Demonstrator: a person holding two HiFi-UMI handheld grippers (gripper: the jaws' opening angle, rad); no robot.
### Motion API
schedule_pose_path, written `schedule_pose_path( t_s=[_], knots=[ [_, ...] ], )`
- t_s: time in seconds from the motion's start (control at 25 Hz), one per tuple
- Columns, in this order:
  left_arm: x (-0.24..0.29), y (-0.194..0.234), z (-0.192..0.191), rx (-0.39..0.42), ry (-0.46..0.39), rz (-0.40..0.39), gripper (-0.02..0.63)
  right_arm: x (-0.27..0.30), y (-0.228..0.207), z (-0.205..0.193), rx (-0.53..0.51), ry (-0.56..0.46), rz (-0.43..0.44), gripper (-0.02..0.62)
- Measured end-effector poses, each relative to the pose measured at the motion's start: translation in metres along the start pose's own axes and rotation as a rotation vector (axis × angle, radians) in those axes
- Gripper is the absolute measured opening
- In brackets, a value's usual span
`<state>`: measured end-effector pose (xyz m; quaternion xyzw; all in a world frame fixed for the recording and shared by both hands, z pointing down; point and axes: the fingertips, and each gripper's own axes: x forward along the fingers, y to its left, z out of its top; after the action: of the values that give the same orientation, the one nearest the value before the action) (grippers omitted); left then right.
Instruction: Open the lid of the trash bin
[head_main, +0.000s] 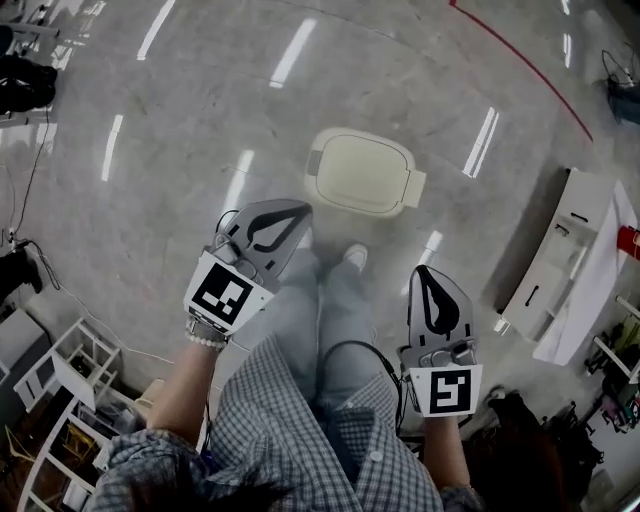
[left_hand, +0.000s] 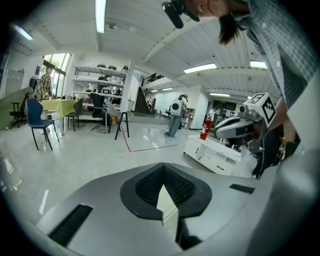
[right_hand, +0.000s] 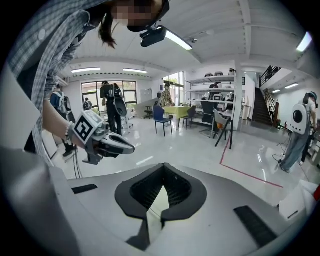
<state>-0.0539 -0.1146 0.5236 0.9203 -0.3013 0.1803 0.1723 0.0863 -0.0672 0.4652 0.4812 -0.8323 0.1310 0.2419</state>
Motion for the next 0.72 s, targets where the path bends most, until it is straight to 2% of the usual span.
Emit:
schedule_pose_path(
  t_s=[0.16,0.72],
  knots=[
    [0.015,0.009,-0.02,-0.049,0.002,0.013,0.005,0.002,-0.003,-0.011,-0.01,0.001,0.021,0.018],
    [0.079,0.046,-0.11,-0.002,0.136,0.004,0.005,0.025,0.004,-0.053,0.059,0.042,-0.005,0.018]
  ],
)
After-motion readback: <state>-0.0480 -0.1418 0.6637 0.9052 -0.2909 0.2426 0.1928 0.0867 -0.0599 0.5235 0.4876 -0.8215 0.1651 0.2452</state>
